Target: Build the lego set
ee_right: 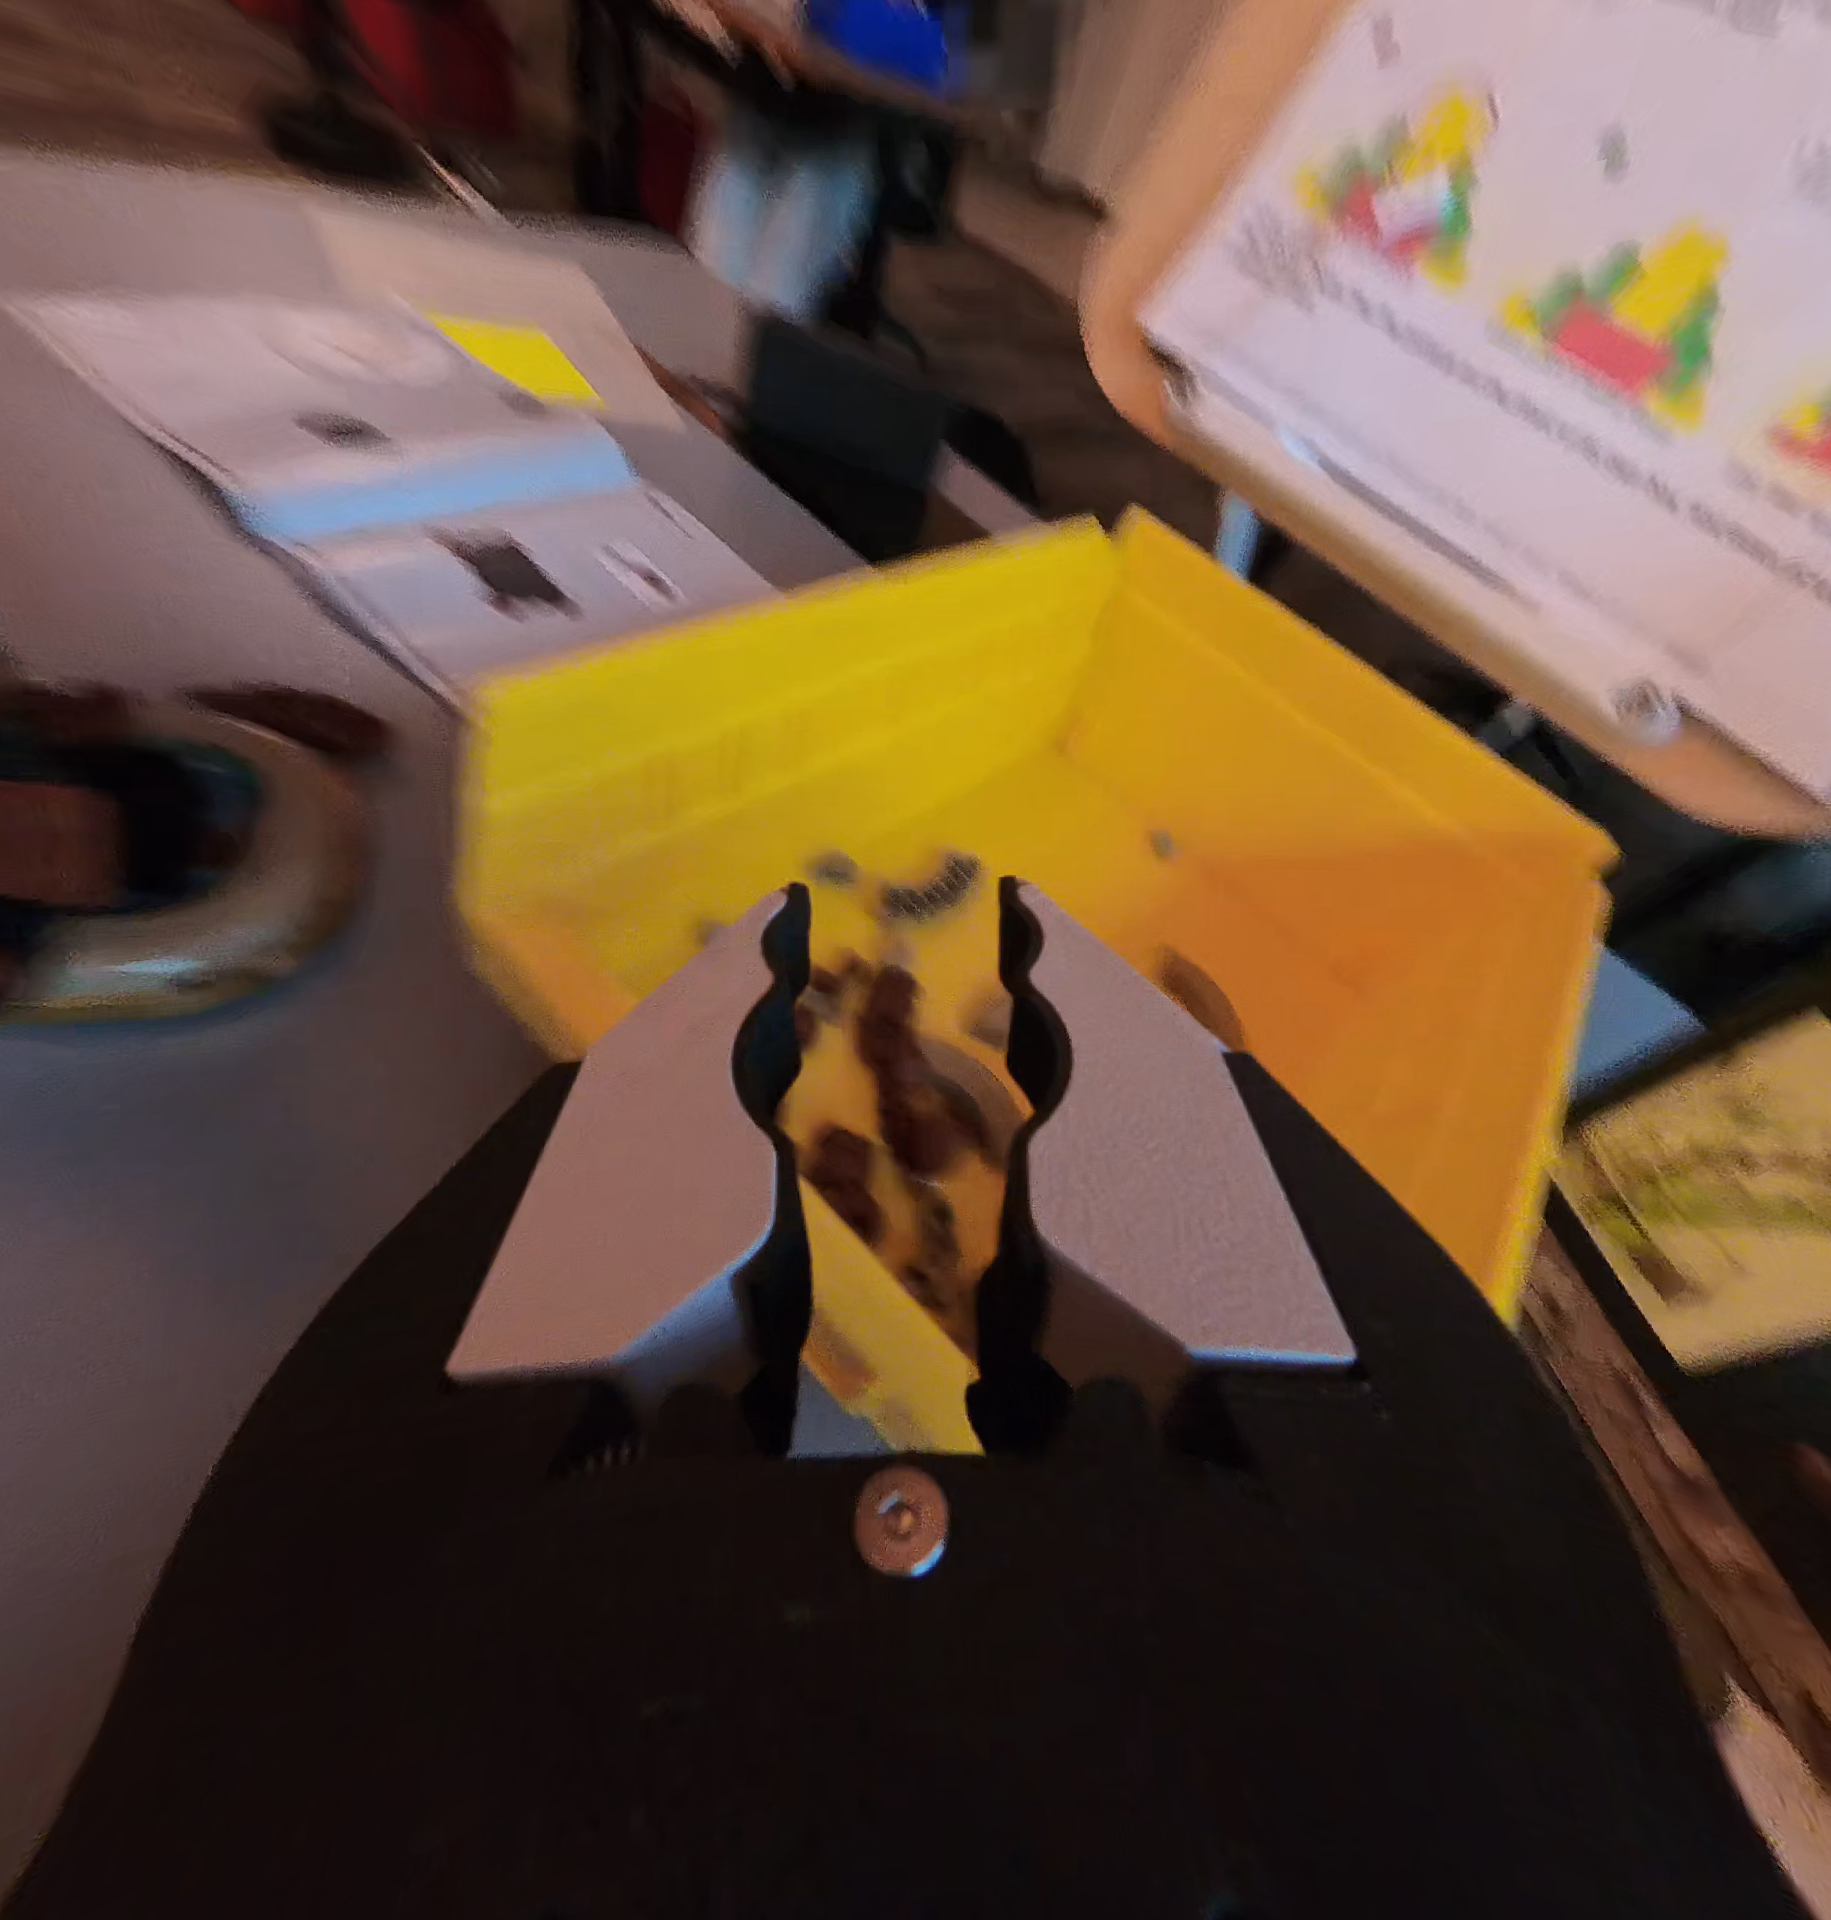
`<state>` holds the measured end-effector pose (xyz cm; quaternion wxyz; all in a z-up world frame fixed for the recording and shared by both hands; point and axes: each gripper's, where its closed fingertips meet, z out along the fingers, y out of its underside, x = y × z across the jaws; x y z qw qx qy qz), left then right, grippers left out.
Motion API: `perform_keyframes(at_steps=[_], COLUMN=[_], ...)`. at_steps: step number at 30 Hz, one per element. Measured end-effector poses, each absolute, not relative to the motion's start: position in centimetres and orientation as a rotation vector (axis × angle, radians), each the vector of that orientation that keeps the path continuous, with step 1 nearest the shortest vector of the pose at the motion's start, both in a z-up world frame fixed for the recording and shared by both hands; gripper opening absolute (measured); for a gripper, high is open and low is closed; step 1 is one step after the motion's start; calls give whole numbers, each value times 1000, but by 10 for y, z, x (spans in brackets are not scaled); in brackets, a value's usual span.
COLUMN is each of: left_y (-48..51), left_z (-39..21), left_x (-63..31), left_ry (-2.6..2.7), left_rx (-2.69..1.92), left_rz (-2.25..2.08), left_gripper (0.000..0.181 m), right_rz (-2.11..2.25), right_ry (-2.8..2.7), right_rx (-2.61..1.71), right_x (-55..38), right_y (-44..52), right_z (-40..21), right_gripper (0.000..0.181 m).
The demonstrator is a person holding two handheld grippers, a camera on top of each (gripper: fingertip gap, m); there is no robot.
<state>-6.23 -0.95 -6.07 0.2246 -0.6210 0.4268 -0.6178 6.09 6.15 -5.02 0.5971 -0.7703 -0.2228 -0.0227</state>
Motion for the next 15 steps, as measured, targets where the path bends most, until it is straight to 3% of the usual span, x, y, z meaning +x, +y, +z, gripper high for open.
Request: perform_keyframes(at_steps=[4, 15], left_y=[-11, -23], left_z=[-65, -71], left_x=[-62, -60], left_ry=[1158, 1217], left_rx=[-1768, -1801], left_rz=[-1763, -1796], left_gripper=[6, 7], right_rz=[397, 336], right_ry=[-840, -1041], right_rx=[-1476, -1556], right_x=[-34, -63], right_y=[4, -7], right_z=[-19, -55], right_gripper=[22, 7])
